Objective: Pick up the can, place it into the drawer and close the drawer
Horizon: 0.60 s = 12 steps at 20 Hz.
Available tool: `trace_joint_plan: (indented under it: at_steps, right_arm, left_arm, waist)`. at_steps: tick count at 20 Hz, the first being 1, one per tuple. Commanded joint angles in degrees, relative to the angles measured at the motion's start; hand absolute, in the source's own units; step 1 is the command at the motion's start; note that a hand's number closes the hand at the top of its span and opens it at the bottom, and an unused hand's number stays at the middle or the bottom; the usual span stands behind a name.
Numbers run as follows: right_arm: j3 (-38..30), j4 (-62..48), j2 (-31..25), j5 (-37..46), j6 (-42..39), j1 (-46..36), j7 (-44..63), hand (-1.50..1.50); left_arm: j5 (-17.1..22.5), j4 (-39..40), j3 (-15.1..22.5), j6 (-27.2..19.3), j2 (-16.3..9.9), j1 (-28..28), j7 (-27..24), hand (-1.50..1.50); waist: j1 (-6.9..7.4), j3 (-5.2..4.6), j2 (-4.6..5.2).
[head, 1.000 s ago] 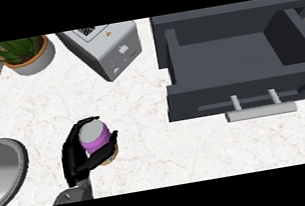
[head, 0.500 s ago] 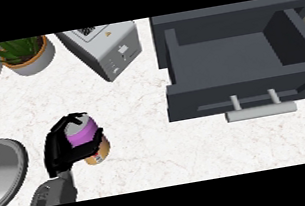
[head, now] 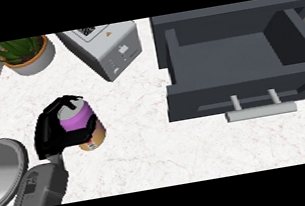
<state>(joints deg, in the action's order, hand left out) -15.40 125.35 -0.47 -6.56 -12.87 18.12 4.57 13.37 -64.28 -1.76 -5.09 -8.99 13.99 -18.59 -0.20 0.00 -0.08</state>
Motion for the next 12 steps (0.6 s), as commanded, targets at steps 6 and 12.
trace_joint_plan:
  at_steps: [6, 12]
  right_arm:
    - [3.5, 2.2, 0.4, 1.8, 3.2, 1.7, 0.7, -1.50]
    - [-0.2, -2.5, 0.1, 1.3, 0.7, -1.1, -1.7, -1.50]
  left_arm:
    - [-5.2, -13.4, 6.1, -4.6, 1.5, 4.9, 12.8, 1.50]
    - [-8.8, -14.9, 8.8, -10.4, 5.6, 15.6, 22.4, 1.50]
  waist:
    - [0.02, 0.02, -0.07]
    - [-0.21, 0.04, 0.00]
